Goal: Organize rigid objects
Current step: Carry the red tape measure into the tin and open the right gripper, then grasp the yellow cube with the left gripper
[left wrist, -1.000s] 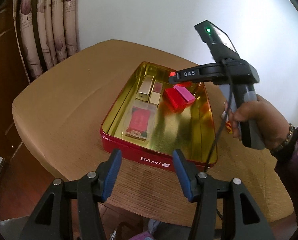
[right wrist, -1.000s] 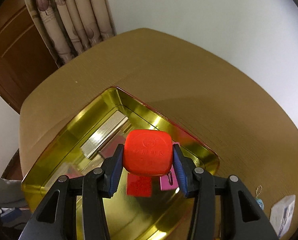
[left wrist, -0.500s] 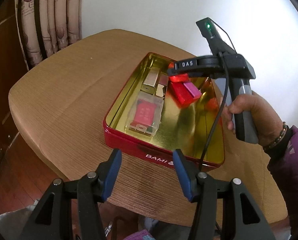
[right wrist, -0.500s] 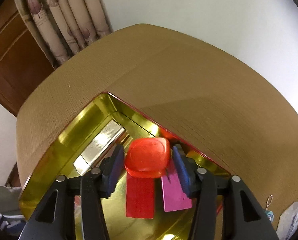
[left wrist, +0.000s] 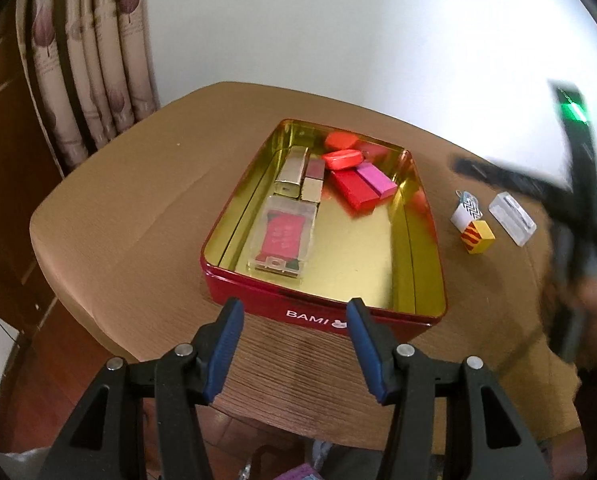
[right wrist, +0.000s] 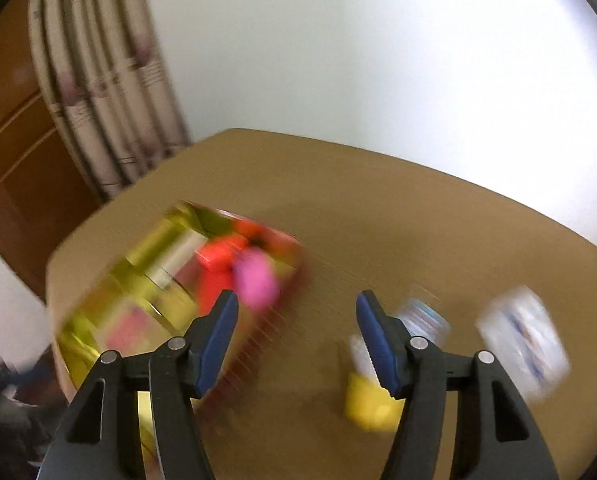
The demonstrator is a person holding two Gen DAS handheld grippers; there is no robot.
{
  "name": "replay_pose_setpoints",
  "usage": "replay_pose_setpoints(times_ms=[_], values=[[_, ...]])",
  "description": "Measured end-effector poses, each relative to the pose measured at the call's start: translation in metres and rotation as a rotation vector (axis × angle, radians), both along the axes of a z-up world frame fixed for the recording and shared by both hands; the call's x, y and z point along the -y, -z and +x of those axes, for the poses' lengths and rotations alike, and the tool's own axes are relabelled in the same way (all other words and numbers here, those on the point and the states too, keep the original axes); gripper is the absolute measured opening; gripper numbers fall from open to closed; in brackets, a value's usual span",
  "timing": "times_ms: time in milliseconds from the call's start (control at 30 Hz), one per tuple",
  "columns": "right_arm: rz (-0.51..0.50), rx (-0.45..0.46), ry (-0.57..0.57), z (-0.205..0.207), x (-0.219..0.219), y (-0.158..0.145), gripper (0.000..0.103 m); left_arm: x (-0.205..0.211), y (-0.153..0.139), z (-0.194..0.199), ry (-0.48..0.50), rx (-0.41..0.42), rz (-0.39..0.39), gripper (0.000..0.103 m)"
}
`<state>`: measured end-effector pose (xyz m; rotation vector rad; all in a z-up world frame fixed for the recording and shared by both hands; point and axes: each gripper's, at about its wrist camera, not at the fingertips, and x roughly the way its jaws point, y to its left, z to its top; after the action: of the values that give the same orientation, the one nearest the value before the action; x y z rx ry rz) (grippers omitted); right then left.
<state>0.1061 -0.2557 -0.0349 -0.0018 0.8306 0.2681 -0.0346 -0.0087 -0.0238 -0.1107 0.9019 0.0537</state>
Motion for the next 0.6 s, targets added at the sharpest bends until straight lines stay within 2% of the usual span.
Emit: replay_pose_setpoints(times_ms=[67,200,367,567,600], values=[[-0.048,0.012,0.076,-0.025,0.032,0.005,0.059,0.005,-0.001,-0.002,0.013,0.010,0.015,0.055],[-0.208,0.021,0.204,-0.072,0.095,0.024,0.061,0.023,-0.008,-0.011,0.071,0.049,0.059,0.055],[-0.248,-0.024,0.320,-0.103,0.159,0.045,0.061,0.067,-0.023,-0.022,0.187,0.105,0.145,0.055],[-0.205,-0.014,0.381,-0.122,0.193,0.052,0.062,0.122,-0.038,0.001,0.340,0.060,0.034,0.055],[-0.190,0.005,0.382,-0.125,0.196,0.049,0.066,0.129,-0.040,0.008,0.352,0.049,0.013,0.055]])
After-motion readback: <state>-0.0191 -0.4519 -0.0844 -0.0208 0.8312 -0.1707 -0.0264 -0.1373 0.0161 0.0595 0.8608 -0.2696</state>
